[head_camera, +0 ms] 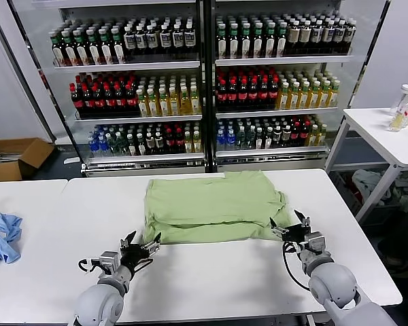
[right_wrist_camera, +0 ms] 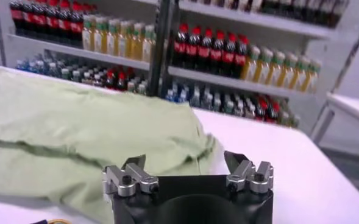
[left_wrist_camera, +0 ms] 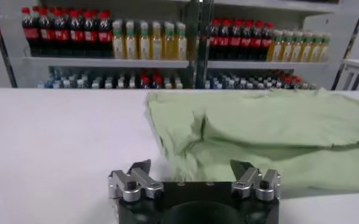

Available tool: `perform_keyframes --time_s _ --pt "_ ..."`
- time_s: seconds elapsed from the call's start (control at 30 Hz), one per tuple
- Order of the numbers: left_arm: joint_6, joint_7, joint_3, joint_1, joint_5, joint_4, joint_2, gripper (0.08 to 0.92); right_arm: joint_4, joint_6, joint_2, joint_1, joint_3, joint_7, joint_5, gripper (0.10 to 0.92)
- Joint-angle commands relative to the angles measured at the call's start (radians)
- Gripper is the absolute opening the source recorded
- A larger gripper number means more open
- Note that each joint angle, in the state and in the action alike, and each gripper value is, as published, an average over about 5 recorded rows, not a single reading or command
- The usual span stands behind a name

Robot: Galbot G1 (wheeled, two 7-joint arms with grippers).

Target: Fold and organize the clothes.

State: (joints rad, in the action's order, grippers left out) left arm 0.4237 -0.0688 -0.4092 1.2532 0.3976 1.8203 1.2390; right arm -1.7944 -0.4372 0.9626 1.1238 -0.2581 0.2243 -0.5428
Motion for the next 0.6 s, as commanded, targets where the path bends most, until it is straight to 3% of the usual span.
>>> perform_keyframes --time_s 0.03,0.6 --pt "0.01 -0.01 0.003 -0.01 0.01 -0.031 0.003 0.785 0.008 -0.071 0.008 0.033 -0.016 0.028 -0.111 0.769" --pt "0.023 0.022 -0.002 0.015 0.088 -0.009 0.0 0.298 -0.012 -0.058 0.001 0.027 -0.008 0.026 -0.125 0.294"
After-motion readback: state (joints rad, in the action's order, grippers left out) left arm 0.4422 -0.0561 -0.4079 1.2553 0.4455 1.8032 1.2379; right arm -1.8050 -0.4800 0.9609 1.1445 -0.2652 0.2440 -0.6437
